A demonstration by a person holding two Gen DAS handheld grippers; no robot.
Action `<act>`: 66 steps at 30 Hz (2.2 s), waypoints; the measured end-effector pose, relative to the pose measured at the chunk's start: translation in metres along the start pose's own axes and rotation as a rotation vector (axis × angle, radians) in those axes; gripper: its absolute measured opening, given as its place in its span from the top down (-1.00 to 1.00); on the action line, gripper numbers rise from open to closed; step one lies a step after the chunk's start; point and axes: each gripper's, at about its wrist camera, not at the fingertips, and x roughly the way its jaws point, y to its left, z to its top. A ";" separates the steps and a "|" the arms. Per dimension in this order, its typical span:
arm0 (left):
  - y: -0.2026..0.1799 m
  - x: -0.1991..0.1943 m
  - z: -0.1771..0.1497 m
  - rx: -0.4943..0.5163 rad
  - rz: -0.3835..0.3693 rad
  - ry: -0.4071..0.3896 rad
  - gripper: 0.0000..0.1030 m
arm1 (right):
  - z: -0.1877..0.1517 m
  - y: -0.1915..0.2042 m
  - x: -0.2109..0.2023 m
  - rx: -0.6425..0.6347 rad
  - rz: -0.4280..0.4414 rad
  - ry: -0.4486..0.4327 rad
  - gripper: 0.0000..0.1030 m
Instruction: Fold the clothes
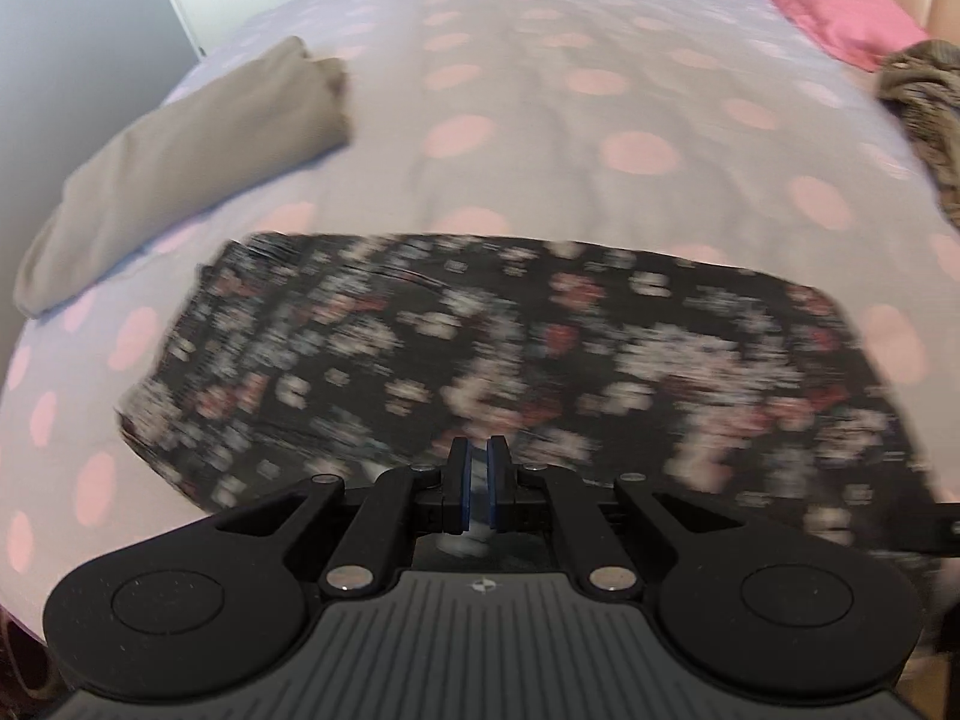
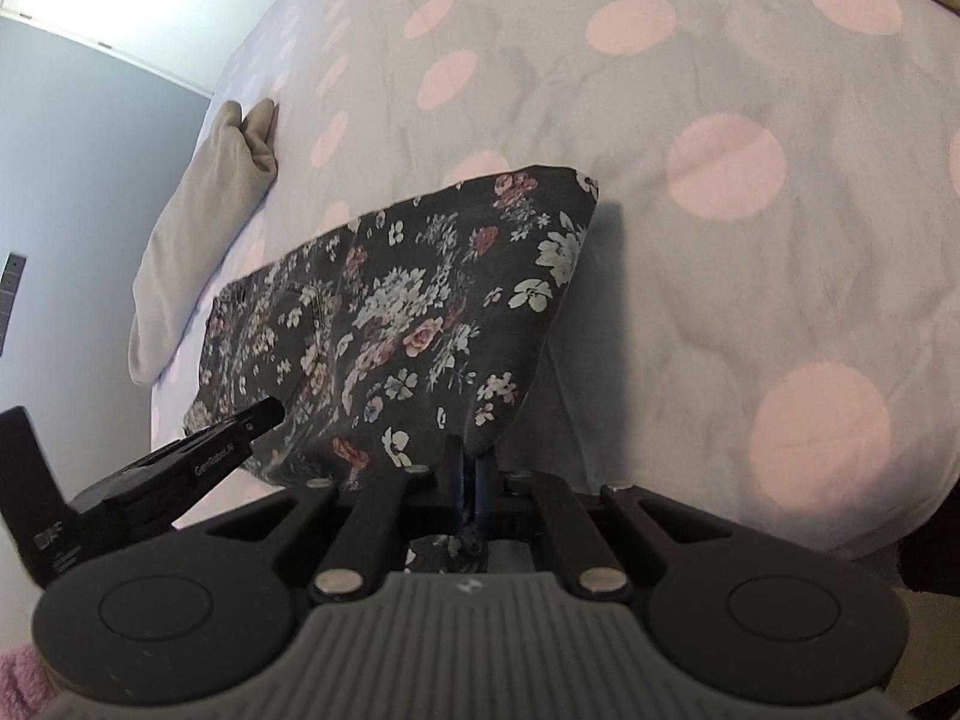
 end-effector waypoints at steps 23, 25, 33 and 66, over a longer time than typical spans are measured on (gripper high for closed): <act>-0.073 0.016 -0.029 0.078 -0.037 0.110 0.72 | 0.056 -0.019 -0.005 -0.309 -0.235 0.068 0.82; -0.074 0.002 -0.031 0.078 -0.031 0.069 0.69 | 0.062 -0.015 -0.004 -0.444 -0.264 0.105 0.80; -0.097 -0.025 -0.037 0.149 -0.077 -0.014 0.39 | 0.060 0.002 -0.005 -0.899 -0.293 0.093 0.55; -0.198 0.019 -0.038 0.412 0.240 0.083 0.20 | 0.028 -0.007 0.052 -2.038 -0.186 0.070 0.10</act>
